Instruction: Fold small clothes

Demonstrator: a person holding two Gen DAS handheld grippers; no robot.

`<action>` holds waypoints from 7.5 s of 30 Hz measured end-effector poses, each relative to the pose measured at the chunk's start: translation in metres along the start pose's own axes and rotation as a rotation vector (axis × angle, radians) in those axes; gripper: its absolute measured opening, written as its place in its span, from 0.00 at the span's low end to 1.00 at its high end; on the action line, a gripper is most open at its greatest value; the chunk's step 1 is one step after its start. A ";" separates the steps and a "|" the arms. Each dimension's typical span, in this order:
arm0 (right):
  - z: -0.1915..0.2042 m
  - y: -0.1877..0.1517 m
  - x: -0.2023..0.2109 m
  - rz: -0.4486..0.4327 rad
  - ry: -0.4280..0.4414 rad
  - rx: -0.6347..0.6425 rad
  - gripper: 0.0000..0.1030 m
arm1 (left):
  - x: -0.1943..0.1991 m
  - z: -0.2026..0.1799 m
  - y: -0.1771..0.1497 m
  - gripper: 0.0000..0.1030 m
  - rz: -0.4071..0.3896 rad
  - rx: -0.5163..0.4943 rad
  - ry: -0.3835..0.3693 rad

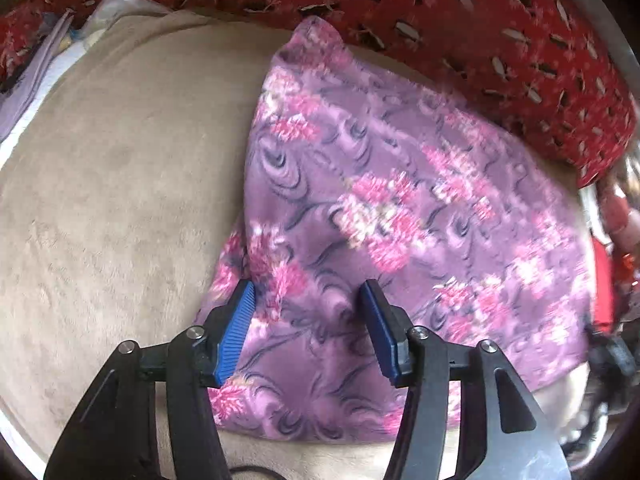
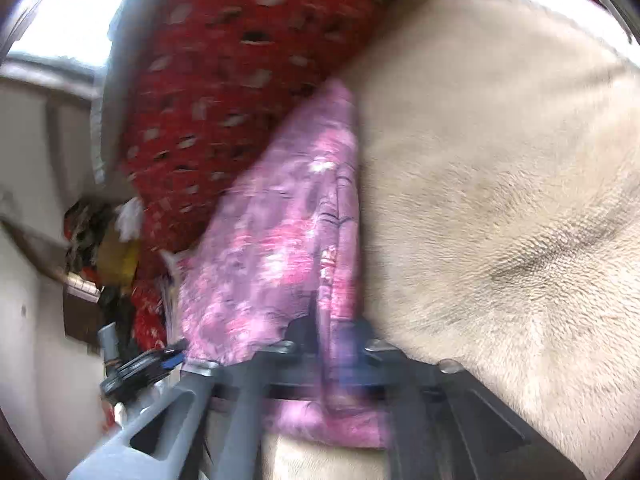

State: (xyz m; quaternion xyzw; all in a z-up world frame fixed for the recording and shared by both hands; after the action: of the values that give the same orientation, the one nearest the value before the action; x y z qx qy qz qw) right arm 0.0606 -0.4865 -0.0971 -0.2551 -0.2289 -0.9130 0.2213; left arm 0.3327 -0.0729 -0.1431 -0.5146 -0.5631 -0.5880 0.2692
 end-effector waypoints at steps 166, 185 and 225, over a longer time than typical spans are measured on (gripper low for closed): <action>0.108 -0.037 -0.075 -0.025 -0.311 0.571 0.72 | 0.036 -0.112 0.041 0.20 0.143 0.212 -0.499; 0.033 -0.009 -0.009 -0.085 -0.293 0.481 0.74 | 0.017 -0.229 0.026 0.18 0.193 0.143 -0.478; 0.033 0.055 0.015 -0.107 -0.144 0.204 0.77 | 0.015 -0.144 0.040 0.34 0.095 0.198 -0.528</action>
State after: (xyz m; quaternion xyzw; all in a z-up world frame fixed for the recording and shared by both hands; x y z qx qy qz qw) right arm 0.0898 -0.5171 -0.0470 -0.2838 -0.3491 -0.8747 0.1802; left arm 0.3199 -0.2127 -0.0902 -0.6469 -0.6437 -0.3623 0.1895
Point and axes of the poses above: each gripper's, at about its wrist camera, not at the fingertips, and x roughly against the way its jaws point, z to its left, y to its top, the point moved 7 cm from there along -x, roughly the way its jaws point, and after that the axes turned 3 degrees about -x, right-handed, at the moved point
